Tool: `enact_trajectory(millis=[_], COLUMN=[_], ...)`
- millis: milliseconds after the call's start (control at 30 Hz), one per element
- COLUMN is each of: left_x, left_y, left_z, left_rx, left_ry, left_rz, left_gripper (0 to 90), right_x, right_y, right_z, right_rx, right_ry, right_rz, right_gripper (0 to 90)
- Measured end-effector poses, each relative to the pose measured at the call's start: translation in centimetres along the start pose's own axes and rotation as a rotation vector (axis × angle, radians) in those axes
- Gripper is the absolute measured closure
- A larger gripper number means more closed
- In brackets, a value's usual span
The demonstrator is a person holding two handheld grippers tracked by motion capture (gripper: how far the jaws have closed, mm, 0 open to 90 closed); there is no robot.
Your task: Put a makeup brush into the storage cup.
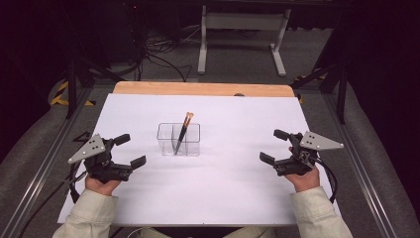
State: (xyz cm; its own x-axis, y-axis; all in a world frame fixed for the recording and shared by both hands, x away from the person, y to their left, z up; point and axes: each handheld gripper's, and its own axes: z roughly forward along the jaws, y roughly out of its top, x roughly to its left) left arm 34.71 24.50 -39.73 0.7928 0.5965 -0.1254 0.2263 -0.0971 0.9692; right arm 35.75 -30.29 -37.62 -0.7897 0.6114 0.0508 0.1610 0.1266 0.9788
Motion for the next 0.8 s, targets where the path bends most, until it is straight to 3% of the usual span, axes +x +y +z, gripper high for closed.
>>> enact_trajectory(millis=[300,800], left_x=[0.4,0.6], left_y=[-1.4,-2.8], left_z=[-0.7,-0.9], left_rx=[0.019,0.007], left_ry=[0.022,0.003], left_rz=[-0.008,-0.007], left_gripper=[0.8,0.7], right_x=[-0.3,-0.2], right_y=[-0.7,-2.1], right_z=[-0.6,-1.5], right_rx=[-0.008,-0.05], right_ry=[-0.012,-0.034], right_rz=[0.007,-0.024], right_gripper=[0.2,0.1])
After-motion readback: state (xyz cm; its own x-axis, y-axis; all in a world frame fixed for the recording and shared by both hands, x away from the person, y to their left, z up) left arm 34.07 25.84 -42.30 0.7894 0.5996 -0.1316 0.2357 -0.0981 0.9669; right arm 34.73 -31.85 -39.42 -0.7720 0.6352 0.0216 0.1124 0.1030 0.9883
